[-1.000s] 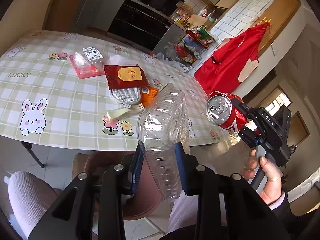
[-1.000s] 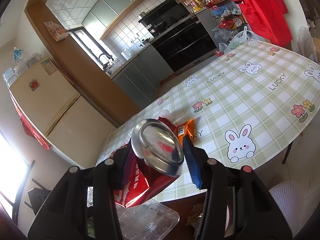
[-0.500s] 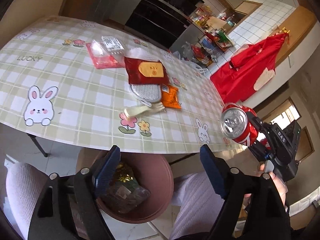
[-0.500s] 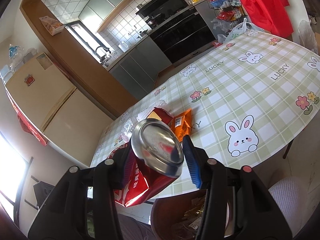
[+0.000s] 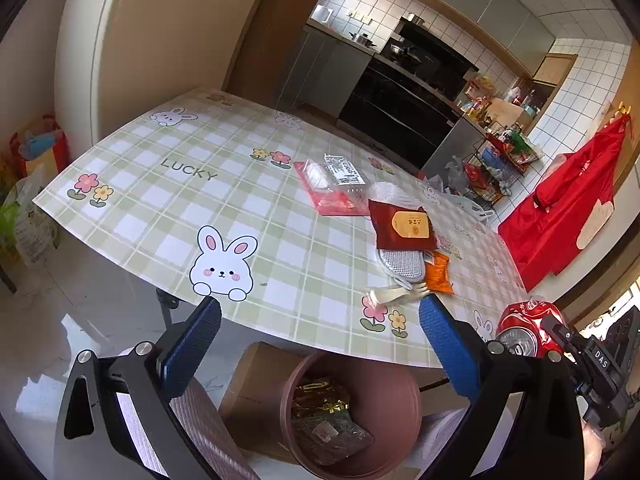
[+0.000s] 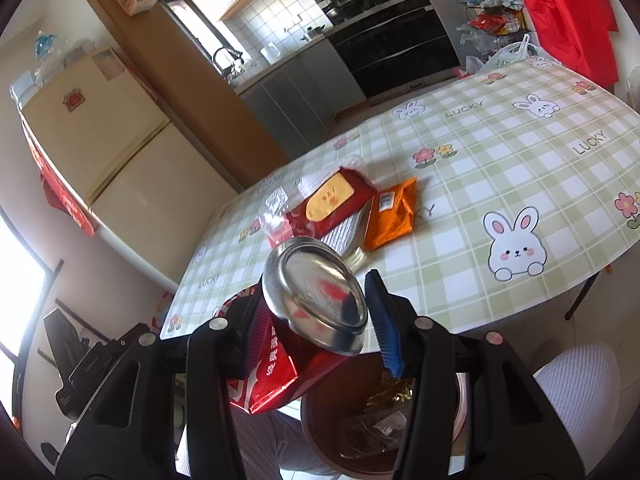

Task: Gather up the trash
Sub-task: 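Carry both items over the pink bin and open both tools to drop them, then grasp the pink-and-clear plastic tray with the left tool, then grasp the red-and-gold snack packet with the right tool while the left holds the tray, then open both tools over the pink bin, dropping the packet and tray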

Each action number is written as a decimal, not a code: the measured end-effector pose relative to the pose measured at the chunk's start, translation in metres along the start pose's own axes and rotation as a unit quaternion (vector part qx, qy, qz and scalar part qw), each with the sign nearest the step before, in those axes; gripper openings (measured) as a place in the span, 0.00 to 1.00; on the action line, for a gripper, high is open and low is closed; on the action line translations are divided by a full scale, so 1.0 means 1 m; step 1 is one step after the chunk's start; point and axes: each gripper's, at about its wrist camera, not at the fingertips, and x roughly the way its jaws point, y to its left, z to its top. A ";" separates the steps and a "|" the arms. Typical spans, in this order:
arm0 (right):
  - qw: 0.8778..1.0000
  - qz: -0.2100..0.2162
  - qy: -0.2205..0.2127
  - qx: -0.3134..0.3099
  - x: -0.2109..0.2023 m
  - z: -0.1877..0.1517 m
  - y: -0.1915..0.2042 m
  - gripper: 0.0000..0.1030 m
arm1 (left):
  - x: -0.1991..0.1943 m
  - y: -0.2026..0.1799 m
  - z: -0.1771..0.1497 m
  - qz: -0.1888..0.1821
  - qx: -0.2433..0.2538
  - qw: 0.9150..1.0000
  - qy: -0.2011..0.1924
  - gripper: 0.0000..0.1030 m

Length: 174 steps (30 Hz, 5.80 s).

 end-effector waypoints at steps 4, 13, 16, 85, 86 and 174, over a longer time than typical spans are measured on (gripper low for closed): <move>1.000 0.000 0.020 -0.010 0.006 -0.005 0.007 0.49 | 0.003 0.005 -0.007 0.007 -0.003 1.000 0.010 0.94; 0.999 -0.004 0.043 -0.021 0.016 -0.010 0.016 0.55 | 0.001 0.010 -0.009 0.010 -0.005 1.000 0.005 0.94; 0.999 -0.009 0.043 -0.020 0.017 -0.010 0.015 0.62 | 0.002 0.009 -0.009 0.012 -0.002 1.000 0.007 0.94; 0.980 -0.165 0.043 -0.104 0.157 0.089 -0.070 0.94 | 0.294 -0.010 0.134 0.035 -0.079 0.996 0.027 0.34; 0.980 -0.162 0.044 -0.104 0.158 0.089 -0.070 0.94 | 0.294 -0.009 0.132 0.025 -0.080 0.996 0.026 0.34; 0.994 -0.076 0.073 -0.007 0.043 -0.009 0.005 0.69 | -0.029 -0.038 0.025 -0.111 0.034 0.990 -0.085 0.13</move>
